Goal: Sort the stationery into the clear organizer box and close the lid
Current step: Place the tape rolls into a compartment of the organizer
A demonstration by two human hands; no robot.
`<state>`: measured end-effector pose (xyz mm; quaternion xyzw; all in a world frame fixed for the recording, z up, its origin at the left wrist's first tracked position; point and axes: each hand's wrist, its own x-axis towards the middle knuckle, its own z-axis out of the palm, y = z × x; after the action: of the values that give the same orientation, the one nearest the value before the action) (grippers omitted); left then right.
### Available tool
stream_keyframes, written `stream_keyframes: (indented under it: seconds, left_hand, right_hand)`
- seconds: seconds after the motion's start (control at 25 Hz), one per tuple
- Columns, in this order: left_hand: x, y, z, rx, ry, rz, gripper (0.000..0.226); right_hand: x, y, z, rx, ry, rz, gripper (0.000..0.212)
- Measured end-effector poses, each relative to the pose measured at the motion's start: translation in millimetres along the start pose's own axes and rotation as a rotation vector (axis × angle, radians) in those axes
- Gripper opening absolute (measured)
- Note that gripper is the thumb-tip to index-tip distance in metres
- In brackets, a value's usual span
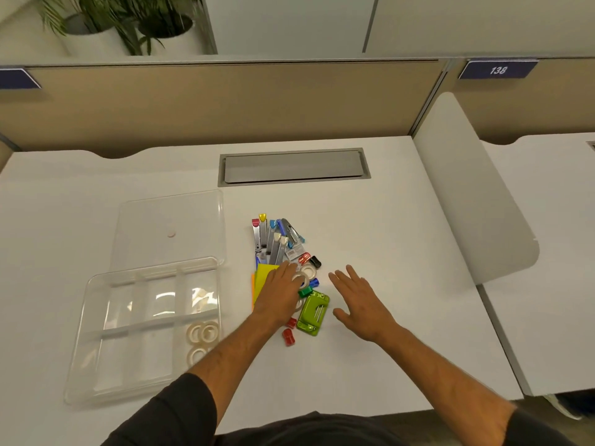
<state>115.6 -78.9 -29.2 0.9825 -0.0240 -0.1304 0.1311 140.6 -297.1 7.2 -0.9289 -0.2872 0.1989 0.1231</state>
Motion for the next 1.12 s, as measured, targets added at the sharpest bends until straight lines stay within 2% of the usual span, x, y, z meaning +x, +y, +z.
stream_keyframes:
  seconds: [0.12, 0.36, 0.64, 0.84, 1.0, 1.12]
  left_hand:
    - [10.5, 4.9, 6.6, 0.051, -0.011, -0.060, 0.056]
    - [9.7, 3.8, 4.3, 0.091, 0.030, -0.083, 0.038]
    - [-14.9, 0.5, -9.2, 0.082, 0.128, -0.076, 0.031]
    - [-29.0, -0.9, -22.4, -0.012, 0.235, -0.107, 0.020]
    - [-33.1, -4.3, -29.7, -0.036, 0.241, -0.093, 0.020]
    - [-34.7, -6.7, -30.9, -0.072, 0.232, -0.113, 0.021]
  right_hand:
    - [0.7, 12.1, -4.0, 0.022, -0.009, 0.006, 0.075]
    - [12.4, 19.9, -3.8, 0.046, -0.034, -0.006, 0.071]
    - [46.4, 13.2, 2.0, 0.034, -0.032, -0.038, 0.056]
    - [76.0, 9.5, 0.1, -0.053, -0.025, -0.073, 0.047]
    - [92.7, 5.7, 2.7, -0.196, -0.101, -0.098, 0.055]
    - [96.2, 8.8, 6.4, -0.252, -0.131, -0.091, 0.051]
